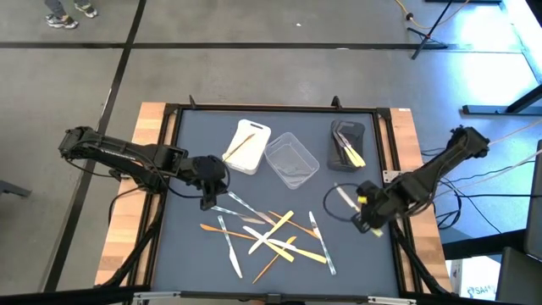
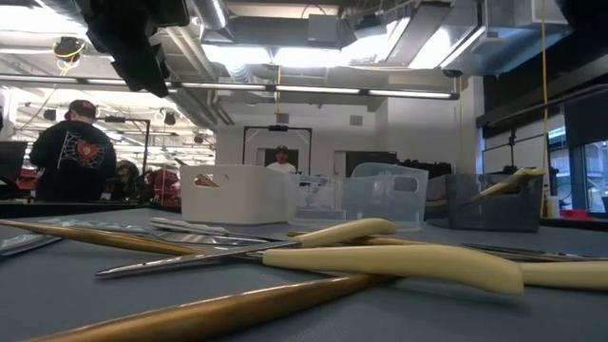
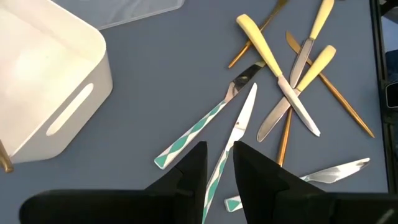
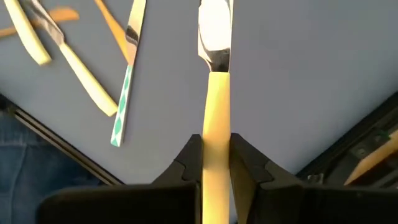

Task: Sort silverware by color (type)
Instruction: Put the yellow knife into the black bin, then put the gold knife into the white bin

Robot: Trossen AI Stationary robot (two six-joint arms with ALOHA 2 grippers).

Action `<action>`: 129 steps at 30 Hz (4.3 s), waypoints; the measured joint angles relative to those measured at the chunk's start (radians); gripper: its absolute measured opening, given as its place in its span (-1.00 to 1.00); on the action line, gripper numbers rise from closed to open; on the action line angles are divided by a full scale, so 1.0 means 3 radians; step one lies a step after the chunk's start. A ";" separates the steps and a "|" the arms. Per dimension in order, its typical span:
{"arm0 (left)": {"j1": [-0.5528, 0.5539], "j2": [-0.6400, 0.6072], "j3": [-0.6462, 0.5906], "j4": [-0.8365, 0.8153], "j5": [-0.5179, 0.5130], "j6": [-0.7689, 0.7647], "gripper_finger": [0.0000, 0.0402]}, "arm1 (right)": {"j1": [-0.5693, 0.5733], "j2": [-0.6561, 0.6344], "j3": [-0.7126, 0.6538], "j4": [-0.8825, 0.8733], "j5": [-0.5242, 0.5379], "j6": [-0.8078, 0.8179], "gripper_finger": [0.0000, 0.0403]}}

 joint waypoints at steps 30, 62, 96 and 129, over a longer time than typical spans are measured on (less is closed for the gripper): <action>0.0000 0.0001 0.0000 0.0000 -0.0019 0.0003 -0.64 | -0.2909 -0.0491 0.0004 -0.0514 -0.0295 -0.2235 -0.84; 0.0000 0.0001 -0.0001 0.0020 -0.0016 0.0003 -0.64 | -0.4596 0.1205 0.0001 -0.0218 -0.0469 -0.4180 -0.84; 0.0000 0.0001 -0.0001 0.0018 0.0129 0.0001 -0.57 | -0.4600 0.1229 0.0001 -0.0199 -0.0455 -0.4180 -0.32; -0.0937 0.1444 -0.0003 0.1176 0.0152 0.0117 -0.30 | -0.4600 0.1229 0.0001 -0.0200 -0.0440 -0.4180 -0.31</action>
